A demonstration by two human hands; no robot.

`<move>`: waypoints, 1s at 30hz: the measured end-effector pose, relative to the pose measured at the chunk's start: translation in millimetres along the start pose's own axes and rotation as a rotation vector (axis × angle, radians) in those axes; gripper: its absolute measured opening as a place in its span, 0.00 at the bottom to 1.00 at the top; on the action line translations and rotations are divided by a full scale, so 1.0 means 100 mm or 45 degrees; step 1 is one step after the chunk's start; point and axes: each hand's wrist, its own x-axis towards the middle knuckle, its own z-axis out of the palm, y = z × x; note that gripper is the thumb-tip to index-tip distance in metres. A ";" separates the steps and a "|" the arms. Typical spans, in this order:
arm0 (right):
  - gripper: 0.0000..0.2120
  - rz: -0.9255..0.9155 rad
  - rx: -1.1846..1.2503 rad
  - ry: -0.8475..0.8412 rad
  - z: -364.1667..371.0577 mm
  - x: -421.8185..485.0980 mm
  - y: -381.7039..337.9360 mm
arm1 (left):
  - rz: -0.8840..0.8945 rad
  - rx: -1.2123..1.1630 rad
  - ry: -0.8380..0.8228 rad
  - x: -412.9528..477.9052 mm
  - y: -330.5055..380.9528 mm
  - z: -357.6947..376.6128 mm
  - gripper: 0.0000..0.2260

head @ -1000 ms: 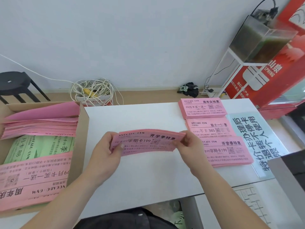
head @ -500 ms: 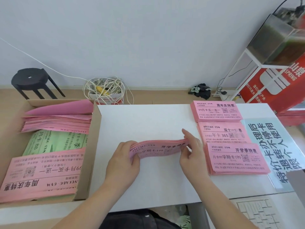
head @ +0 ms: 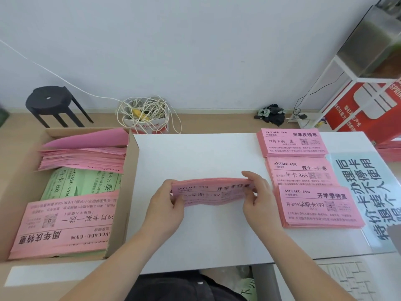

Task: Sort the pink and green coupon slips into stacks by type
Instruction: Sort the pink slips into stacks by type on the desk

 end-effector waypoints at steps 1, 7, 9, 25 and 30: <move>0.27 0.015 -0.015 -0.021 -0.03 0.02 -0.02 | 0.043 0.070 0.002 0.01 -0.02 -0.02 0.11; 0.27 0.075 -0.126 -0.027 -0.32 0.25 -0.20 | 0.224 0.409 -0.036 0.18 0.14 -0.06 0.08; 0.26 0.172 -0.084 0.058 -0.46 0.27 -0.24 | 0.181 0.271 -0.149 0.20 0.34 -0.04 0.07; 0.21 0.774 -0.410 0.412 -1.78 0.48 0.62 | -0.128 -0.287 -0.692 0.14 1.37 1.57 0.03; 0.32 0.912 -0.584 0.348 -1.77 0.45 0.84 | -0.173 -0.349 -0.605 0.13 1.42 1.92 0.09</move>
